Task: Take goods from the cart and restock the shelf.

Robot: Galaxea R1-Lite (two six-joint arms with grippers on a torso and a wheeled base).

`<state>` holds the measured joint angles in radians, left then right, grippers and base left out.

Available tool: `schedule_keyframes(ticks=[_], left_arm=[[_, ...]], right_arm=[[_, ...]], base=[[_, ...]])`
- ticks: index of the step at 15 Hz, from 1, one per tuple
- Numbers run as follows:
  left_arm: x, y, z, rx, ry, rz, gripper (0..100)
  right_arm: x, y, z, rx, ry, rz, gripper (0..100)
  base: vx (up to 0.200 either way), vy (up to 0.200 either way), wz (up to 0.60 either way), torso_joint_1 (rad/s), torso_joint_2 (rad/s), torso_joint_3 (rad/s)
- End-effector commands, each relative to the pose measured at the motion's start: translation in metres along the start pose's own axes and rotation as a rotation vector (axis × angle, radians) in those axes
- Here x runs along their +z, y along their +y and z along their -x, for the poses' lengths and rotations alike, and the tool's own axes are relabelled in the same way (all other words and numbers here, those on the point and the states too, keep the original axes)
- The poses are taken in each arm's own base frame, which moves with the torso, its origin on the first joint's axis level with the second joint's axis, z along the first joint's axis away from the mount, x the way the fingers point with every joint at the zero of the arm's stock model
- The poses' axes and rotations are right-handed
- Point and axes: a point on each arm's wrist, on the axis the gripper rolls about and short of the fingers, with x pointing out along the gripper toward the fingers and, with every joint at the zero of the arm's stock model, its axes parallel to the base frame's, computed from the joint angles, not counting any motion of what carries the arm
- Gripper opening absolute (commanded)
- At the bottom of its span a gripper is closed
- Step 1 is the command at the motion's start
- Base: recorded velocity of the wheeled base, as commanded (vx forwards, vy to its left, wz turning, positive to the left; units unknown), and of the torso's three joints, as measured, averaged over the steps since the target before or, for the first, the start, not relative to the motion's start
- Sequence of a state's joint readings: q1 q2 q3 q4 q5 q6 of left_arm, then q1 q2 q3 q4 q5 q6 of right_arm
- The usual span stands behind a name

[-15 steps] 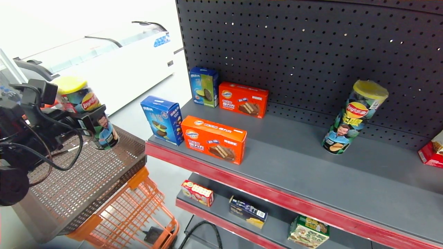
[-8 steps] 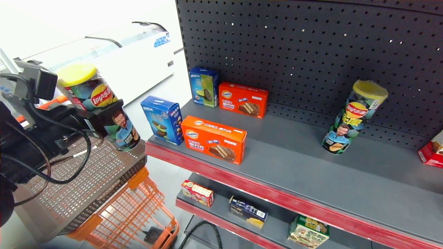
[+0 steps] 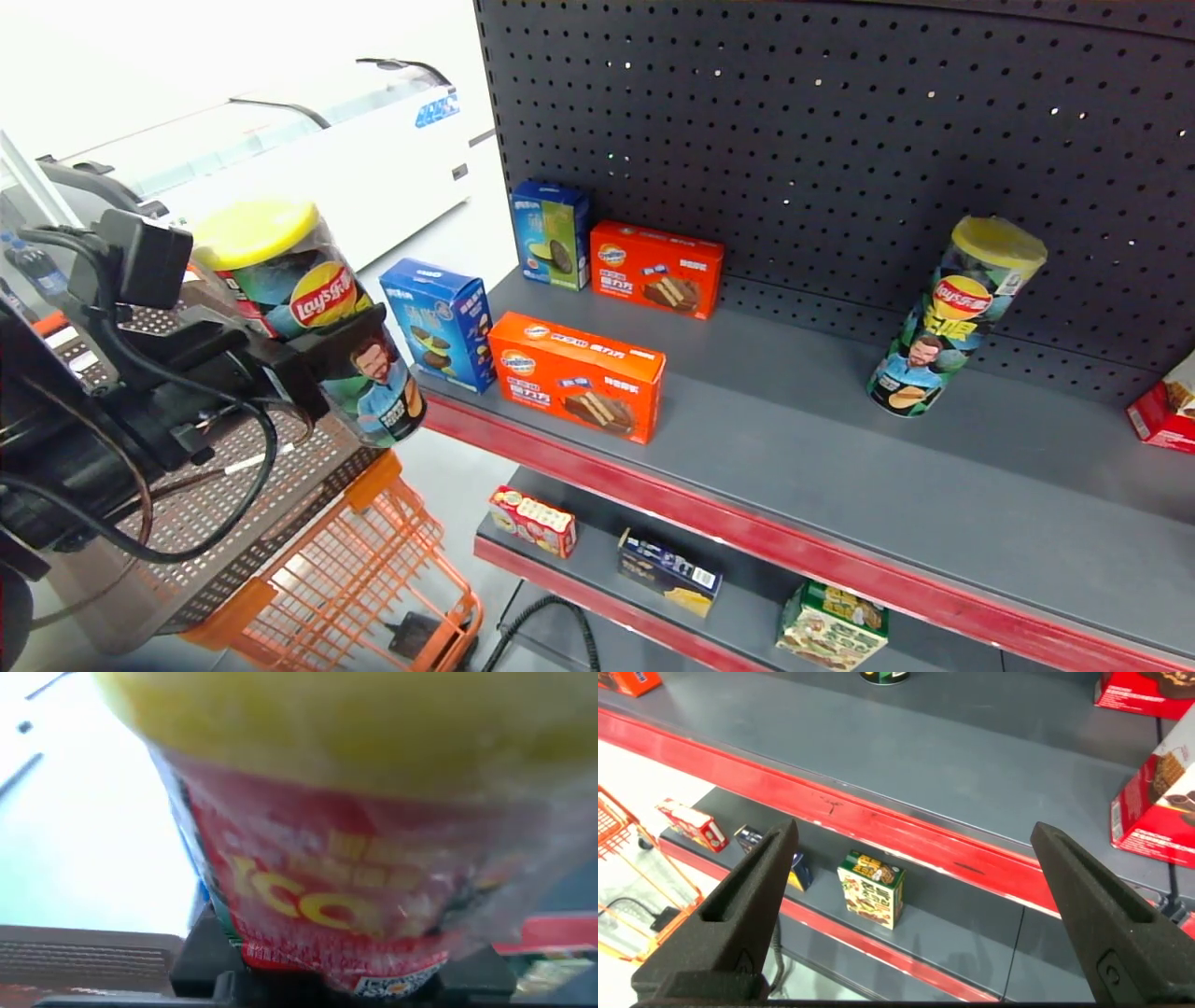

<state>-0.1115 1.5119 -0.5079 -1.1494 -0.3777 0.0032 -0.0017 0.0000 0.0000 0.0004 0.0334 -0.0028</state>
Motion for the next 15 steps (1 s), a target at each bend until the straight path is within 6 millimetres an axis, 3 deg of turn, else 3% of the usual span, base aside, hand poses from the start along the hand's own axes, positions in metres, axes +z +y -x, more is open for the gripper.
schedule_keyframes(ticks=[1, 9, 15], left_arm=[[0.002, -0.021, 0.000, -0.079, -0.005, 0.016, 0], [-0.005, -0.055, -0.002, -0.221, 0.021, 0.044, 0], [-0.002, -0.067, -0.004, -0.275, 0.010, 0.050, 0]], right_arm=[[0.000, 0.000, 0.000, 0.001, 0.000, 0.000, 100], [0.000, 0.000, 0.000, 0.001, 0.001, 0.000, 100], [0.000, 0.000, 0.000, 0.002, 0.001, 0.002, 100]], base=[[0.000, 0.000, 0.00, 0.000, 0.00, 0.000], [0.000, 0.000, 0.00, 0.000, 0.00, 0.000], [0.000, 0.000, 0.00, 0.000, 0.00, 0.000]])
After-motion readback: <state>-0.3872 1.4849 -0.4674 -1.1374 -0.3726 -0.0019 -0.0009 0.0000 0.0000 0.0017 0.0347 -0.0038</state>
